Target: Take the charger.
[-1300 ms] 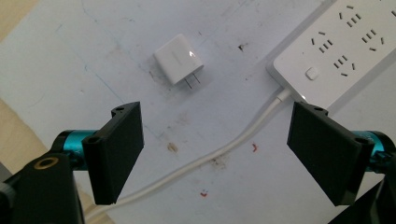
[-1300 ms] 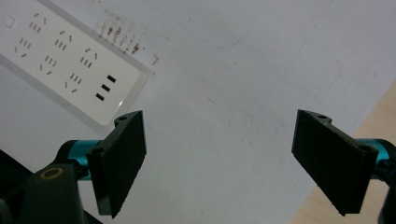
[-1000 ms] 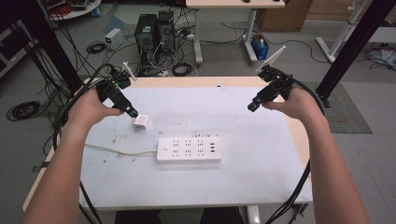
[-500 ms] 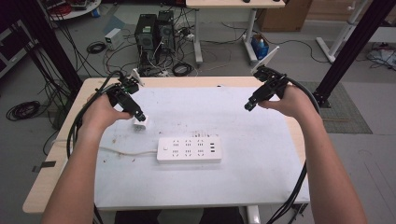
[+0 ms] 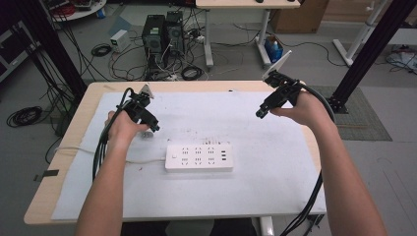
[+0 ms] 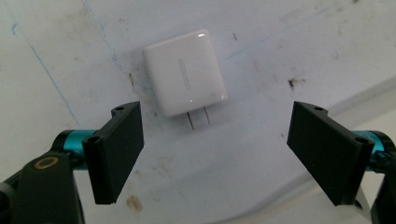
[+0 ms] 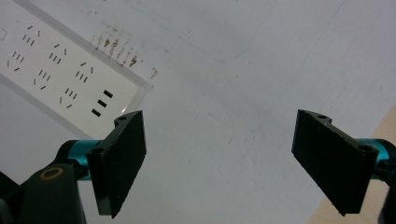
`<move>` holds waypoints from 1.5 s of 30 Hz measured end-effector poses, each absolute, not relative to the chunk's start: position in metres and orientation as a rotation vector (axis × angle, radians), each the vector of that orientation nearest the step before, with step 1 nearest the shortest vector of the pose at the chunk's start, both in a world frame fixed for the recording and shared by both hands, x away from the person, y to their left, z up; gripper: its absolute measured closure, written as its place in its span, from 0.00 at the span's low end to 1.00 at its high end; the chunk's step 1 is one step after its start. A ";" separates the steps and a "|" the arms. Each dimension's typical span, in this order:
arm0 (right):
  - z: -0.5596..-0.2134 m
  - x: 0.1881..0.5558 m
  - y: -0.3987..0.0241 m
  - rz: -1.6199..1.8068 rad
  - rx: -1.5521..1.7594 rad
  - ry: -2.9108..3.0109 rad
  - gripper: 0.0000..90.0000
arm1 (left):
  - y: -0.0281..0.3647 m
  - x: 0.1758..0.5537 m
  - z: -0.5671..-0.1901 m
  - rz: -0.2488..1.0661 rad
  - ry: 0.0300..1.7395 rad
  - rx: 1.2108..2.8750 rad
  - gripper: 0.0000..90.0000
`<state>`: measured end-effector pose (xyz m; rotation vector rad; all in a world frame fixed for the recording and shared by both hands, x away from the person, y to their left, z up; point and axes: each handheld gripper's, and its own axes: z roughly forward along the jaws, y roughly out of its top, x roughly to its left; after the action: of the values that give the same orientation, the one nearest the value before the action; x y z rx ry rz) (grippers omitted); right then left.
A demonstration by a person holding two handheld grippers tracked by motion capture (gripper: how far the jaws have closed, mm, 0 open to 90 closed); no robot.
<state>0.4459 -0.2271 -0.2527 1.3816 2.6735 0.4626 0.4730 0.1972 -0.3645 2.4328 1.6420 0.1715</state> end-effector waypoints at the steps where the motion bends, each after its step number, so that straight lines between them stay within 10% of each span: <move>1: -0.254 0.445 -0.228 0.468 1.381 2.669 0.19 | 0.197 0.475 -0.367 0.170 1.653 2.422 0.21; 14: -0.260 0.443 -0.233 0.470 1.397 2.663 0.19 | 0.194 0.498 -0.405 0.139 1.816 2.408 0.22; 25: -0.265 0.440 -0.237 0.457 1.394 2.655 0.19 | 0.195 0.500 -0.408 0.170 1.791 2.425 0.47; 45: -0.259 0.431 -0.234 0.497 1.415 2.616 0.19 | 0.192 0.443 -0.314 0.274 1.530 2.354 0.47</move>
<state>0.4311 -0.2338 -0.2589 1.4153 2.6158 0.4970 0.4432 0.1917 -0.3137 2.3538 1.5298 0.2743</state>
